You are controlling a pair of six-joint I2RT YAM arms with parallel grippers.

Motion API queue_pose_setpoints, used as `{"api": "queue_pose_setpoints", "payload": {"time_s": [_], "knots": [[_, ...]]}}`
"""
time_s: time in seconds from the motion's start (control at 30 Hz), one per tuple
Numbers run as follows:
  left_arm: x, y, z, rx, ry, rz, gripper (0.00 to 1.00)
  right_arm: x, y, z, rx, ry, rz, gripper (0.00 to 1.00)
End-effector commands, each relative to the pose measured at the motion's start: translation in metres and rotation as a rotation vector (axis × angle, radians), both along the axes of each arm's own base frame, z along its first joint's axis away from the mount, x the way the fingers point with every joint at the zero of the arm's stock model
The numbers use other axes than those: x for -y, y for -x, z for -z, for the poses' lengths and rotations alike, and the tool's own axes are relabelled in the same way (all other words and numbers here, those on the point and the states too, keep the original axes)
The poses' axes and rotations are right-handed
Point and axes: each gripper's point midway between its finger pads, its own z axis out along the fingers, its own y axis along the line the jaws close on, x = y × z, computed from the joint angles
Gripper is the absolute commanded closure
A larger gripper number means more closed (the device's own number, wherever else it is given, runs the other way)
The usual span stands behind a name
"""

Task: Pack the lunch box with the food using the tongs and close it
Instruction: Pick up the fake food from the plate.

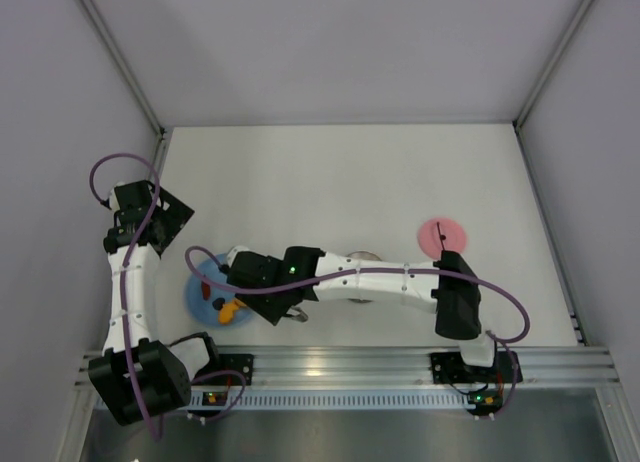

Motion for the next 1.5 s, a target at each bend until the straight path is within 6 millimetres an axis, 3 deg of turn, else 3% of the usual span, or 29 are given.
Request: {"api": "queue_pose_setpoints", "payload": {"time_s": [0.0,0.27,0.73,0.93,1.17,1.47], "knots": [[-0.003,-0.007,-0.007,0.042,-0.021,0.012,0.01,-0.017,0.005,-0.022,0.028,-0.069,-0.023,0.56],[-0.002,-0.007,-0.007,0.044,-0.018,0.015,0.01,-0.018,0.002,-0.026,0.043,-0.074,-0.011,0.53],[-0.002,-0.007,-0.007,0.046,-0.018,0.018,0.01,-0.024,0.0,-0.016,0.041,-0.053,-0.012,0.52],[-0.001,-0.007,-0.007,0.045,-0.016,0.019,0.01,-0.024,0.001,-0.013,0.036,-0.045,-0.011,0.58],[-0.001,-0.007,-0.007,0.045,-0.015,0.02,0.01,-0.018,-0.003,-0.02,0.059,-0.047,0.005,0.64],[-0.001,-0.007,-0.006,0.045,-0.015,0.022,0.01,-0.011,-0.016,-0.046,0.103,-0.09,0.052,0.67]]}}
